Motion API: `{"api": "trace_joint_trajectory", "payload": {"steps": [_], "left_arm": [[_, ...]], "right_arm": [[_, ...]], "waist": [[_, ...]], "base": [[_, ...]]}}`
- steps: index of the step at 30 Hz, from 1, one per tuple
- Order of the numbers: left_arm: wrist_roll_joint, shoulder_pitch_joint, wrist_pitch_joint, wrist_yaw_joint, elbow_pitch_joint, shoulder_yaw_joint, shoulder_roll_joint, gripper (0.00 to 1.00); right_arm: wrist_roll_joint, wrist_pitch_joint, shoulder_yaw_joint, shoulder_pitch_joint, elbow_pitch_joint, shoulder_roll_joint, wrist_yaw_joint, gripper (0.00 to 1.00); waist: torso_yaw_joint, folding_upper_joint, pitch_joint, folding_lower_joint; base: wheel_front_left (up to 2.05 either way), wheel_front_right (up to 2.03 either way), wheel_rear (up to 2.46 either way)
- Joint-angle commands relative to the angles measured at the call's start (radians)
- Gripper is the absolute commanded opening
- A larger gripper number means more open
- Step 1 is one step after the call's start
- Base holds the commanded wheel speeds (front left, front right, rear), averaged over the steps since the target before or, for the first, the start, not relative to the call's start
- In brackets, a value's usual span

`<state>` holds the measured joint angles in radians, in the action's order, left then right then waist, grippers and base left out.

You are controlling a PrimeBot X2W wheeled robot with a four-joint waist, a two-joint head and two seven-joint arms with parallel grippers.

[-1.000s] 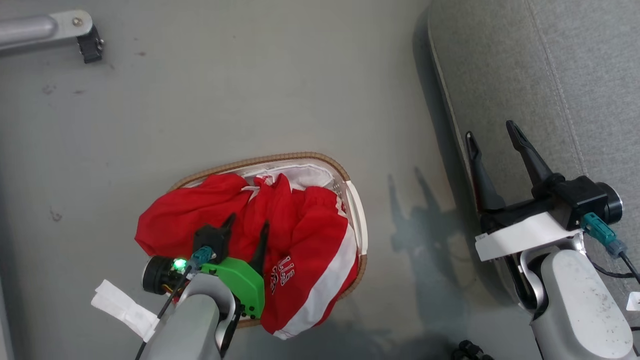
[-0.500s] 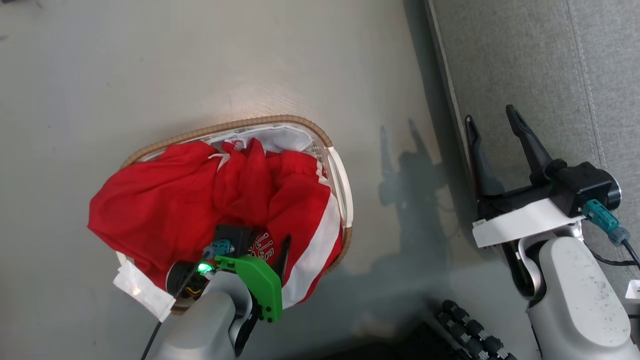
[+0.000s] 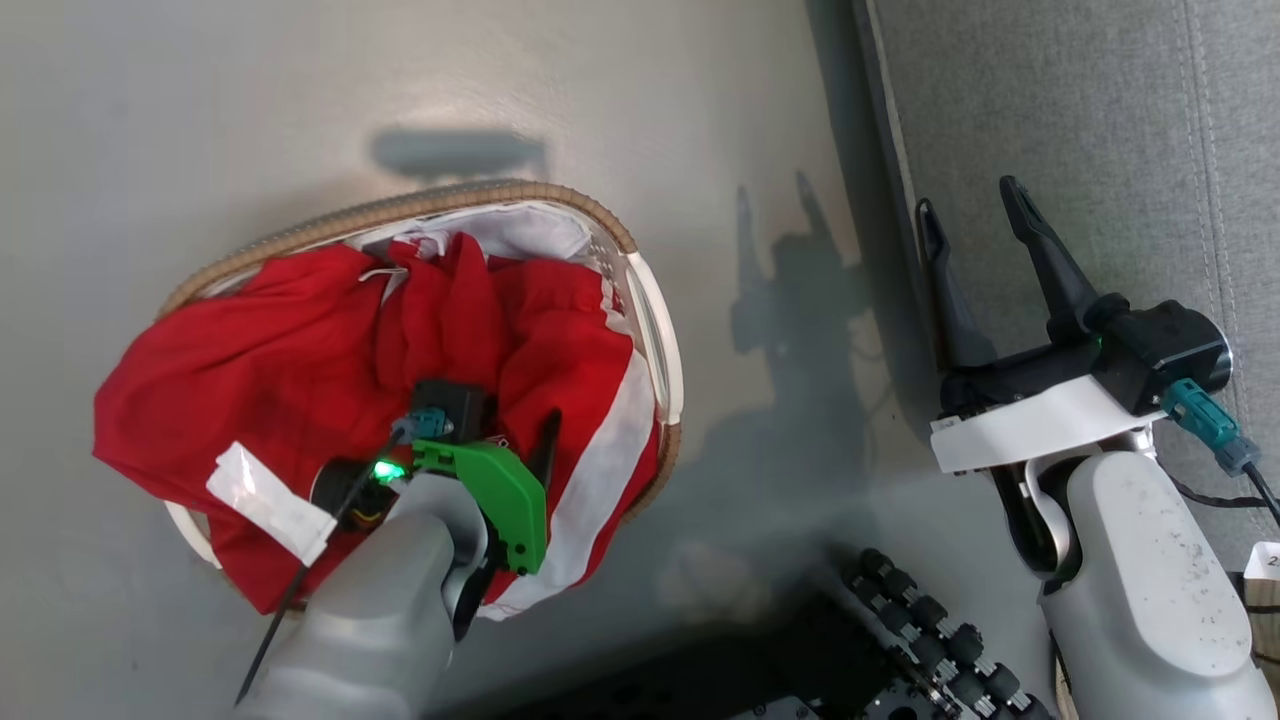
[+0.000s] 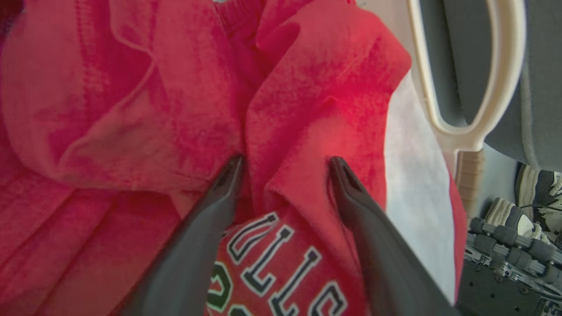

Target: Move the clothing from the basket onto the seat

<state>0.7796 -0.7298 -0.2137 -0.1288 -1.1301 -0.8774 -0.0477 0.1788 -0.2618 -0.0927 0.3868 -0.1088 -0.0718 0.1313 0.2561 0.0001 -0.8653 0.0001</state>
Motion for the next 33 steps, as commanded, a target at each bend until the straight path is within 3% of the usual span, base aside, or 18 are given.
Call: {"api": "trace_joint_trajectory", "payload": {"steps": [1, 17, 18, 19, 20, 28, 33], "left_arm": [[0.011, -0.030, 0.000, -0.003, -0.006, -0.007, -0.011, 1.00], [0.062, -0.145, 0.000, -0.003, -0.074, -0.085, -0.032, 1.00], [0.056, -0.144, 0.001, -0.003, -0.074, -0.100, -0.032, 0.67], [0.058, -0.142, -0.001, -0.003, -0.074, -0.103, -0.031, 0.24], [0.066, -0.136, -0.001, -0.003, -0.075, -0.111, -0.031, 0.00], [0.098, -0.096, -0.027, -0.003, -0.065, -0.144, -0.037, 0.00], [0.086, -0.041, -0.044, -0.003, -0.045, -0.189, -0.047, 0.00]], "right_arm": [[0.007, -0.005, 0.000, 0.018, 0.003, 0.003, -0.001, 1.00], [0.025, -0.005, -0.021, 0.043, 0.003, 0.019, -0.001, 1.00], [0.023, -0.005, -0.020, 0.041, 0.001, 0.019, -0.001, 1.00], [0.022, -0.005, -0.019, 0.038, 0.000, 0.019, -0.001, 1.00], [0.020, -0.005, -0.017, 0.034, -0.004, 0.019, -0.001, 1.00], [0.027, -0.005, -0.021, 0.037, -0.026, 0.020, -0.001, 1.00], [0.037, -0.005, -0.027, 0.015, -0.053, 0.019, -0.001, 1.00]], "waist": [[0.019, -0.0001, -0.037, -0.0001], [0.054, -0.0001, -0.131, -0.0001], [0.053, -0.0001, -0.129, -0.0001], [0.051, -0.0001, -0.126, -0.0001], [0.049, -0.0001, -0.121, -0.0001], [0.037, -0.0001, -0.042, -0.0001], [0.031, -0.0001, 0.065, -0.0001]], "base": [[0.00, 0.00, 0.00], [0.00, 0.00, 0.00], [0.00, 0.00, 0.00], [0.00, 0.00, 0.00], [0.00, 0.00, 0.00], [0.00, 0.00, 0.00], [0.00, 0.00, 0.00]]}}
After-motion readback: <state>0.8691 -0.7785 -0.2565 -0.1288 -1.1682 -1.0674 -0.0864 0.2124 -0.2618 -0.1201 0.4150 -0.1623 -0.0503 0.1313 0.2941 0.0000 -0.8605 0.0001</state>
